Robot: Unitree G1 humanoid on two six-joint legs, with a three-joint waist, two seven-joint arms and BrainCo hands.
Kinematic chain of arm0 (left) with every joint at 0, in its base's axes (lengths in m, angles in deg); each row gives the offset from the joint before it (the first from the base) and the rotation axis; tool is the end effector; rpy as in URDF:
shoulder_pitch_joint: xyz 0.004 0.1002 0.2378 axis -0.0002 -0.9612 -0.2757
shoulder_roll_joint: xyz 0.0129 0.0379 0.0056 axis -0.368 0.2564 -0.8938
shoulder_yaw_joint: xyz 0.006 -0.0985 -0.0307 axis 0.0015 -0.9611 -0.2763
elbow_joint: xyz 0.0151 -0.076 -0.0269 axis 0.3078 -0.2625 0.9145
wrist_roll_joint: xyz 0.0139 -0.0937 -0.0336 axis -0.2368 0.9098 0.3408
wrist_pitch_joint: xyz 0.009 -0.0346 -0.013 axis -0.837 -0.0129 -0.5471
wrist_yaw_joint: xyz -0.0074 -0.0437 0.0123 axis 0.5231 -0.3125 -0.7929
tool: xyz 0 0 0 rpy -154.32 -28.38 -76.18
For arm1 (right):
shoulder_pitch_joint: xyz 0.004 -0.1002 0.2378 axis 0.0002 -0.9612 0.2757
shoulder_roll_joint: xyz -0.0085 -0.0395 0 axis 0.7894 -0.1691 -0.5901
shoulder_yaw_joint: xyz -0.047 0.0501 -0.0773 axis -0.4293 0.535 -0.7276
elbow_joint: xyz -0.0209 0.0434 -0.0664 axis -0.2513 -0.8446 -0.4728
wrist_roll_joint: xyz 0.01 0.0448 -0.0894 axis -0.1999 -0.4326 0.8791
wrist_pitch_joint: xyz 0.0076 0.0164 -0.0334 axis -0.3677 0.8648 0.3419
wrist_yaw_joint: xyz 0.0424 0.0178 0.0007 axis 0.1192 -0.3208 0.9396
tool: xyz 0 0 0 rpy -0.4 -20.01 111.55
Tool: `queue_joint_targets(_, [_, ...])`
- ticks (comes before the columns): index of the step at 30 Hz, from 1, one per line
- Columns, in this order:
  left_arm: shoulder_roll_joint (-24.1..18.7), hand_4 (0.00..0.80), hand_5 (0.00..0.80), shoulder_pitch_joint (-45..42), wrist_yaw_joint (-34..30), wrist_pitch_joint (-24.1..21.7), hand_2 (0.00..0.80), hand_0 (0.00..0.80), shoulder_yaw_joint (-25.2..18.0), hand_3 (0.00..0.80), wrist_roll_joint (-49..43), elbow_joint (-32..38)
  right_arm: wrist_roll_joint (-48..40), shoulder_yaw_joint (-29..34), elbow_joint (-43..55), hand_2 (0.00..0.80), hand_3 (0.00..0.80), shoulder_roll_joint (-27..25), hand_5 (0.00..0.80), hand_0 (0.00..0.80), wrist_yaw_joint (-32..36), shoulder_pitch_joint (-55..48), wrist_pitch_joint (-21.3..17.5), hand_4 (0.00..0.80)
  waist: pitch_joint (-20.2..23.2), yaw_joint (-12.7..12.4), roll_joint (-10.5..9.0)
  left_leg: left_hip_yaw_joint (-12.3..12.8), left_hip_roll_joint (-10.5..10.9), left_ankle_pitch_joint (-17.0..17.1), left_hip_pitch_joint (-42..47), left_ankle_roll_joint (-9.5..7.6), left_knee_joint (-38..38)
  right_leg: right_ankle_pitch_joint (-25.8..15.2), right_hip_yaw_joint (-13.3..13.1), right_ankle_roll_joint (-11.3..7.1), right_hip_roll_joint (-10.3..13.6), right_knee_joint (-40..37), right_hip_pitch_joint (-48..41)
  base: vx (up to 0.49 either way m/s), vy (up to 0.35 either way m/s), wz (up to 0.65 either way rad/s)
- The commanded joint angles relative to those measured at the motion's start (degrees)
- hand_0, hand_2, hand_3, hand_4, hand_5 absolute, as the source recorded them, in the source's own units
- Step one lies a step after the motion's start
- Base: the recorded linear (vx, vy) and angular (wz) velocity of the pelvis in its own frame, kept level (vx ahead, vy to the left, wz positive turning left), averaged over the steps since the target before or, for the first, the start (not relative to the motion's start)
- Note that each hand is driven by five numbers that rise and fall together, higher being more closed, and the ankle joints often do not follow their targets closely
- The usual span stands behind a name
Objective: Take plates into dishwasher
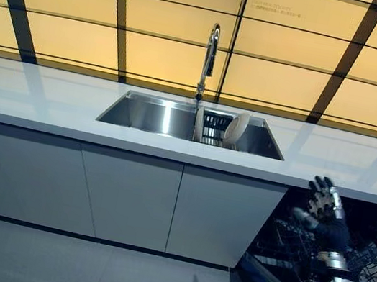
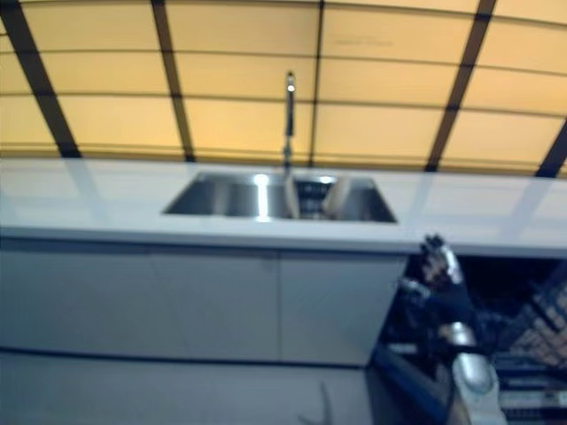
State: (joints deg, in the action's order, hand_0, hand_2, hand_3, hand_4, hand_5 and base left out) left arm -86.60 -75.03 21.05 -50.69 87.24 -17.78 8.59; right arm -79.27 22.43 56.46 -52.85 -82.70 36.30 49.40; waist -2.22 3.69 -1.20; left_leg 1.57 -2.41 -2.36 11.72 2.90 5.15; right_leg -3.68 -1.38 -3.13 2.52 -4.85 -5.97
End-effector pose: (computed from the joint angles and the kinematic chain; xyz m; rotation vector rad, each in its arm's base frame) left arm 0.0446 0.2296 -0.1155 -0.1623 1.0831 0.3290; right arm 0.1903 -0.2548 0.0969 0.2766 -0.5089 -0.0655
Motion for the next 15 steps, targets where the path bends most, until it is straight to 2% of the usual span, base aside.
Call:
queue_joint_targets(1, [-1.35,0.0,0.0,3.2,0.27,-0.8,0.0,0.0,0.07,0.0,-1.53,-2.66,-3.46,4.82,4.97,0.0,0.0,-0.6,0.0,0.0,0.11,6.11,-7.27,0.0,0.77,-0.87,-1.86,1.76,4.49,1.89,-4.74,-4.64,-0.64,0.21,1.57,-0.9,0.57,2.69,1.66,0.0,0.0,0.0])
queue_joint_targets(5, [-1.49,0.0,0.0,3.47,0.18,-0.51,0.0,0.0,0.99,0.0,-1.38,-3.08,0.11,4.71,5.54,0.0,0.0,-3.52,0.0,0.0,-1.52,8.93,-5.63,0.0,1.29,-1.22,-1.8,1.49,4.68,1.94,-4.93,-4.53,-0.76,0.14,1.68,-0.96,0.78,2.7,1.86,0.041,0.045,0.0])
queue_joint_targets(7, [-1.54,0.0,0.0,3.29,0.34,-0.35,0.0,0.0,1.28,0.0,-2.04,-2.85,2.28,4.08,4.49,0.0,0.0,-5.97,0.0,0.0,-3.38,10.24,-1.68,0.0,1.48,-1.56,-2.08,1.25,4.81,1.92,-5.06,-4.53,-0.95,0.04,1.61,-1.09,1.0,2.84,2.04,0.038,0.032,0.0])
queue_joint_targets(8, [-1.52,0.0,0.0,3.3,0.34,-0.35,0.0,0.0,1.28,0.0,-2.04,-2.85,2.28,4.06,4.47,0.0,0.0,-6.0,0.0,0.0,-3.39,10.27,-1.69,0.0,1.48,-1.56,-2.07,1.26,4.81,1.92,-5.07,-4.53,-0.95,0.04,1.61,-1.09,1.0,2.84,2.05,0.0,0.0,0.0])
queue_joint_targets(11, [-1.9,0.0,0.0,3.13,1.29,-1.06,0.0,0.0,1.87,0.0,-3.03,-2.31,3.64,2.7,1.0,0.0,0.0,-9.46,0.0,0.0,-5.36,12.46,4.5,0.0,1.23,-1.98,-2.55,1.14,5.1,1.6,-5.34,-4.81,-1.78,0.05,1.48,-1.26,1.51,3.62,2.47,0.031,0.061,0.0])
queue_joint_targets(15, [-2.3,0.0,0.0,3.32,1.76,-0.32,0.0,0.0,2.06,0.0,-3.73,-1.94,4.79,1.48,-1.27,0.0,0.0,-10.94,0.0,0.0,-5.65,15.25,6.85,0.0,0.38,-2.24,-2.75,1.15,5.48,0.32,-5.56,-5.46,-3.67,1.06,1.48,-1.48,2.27,5.88,2.88,0.025,0.096,-0.04])
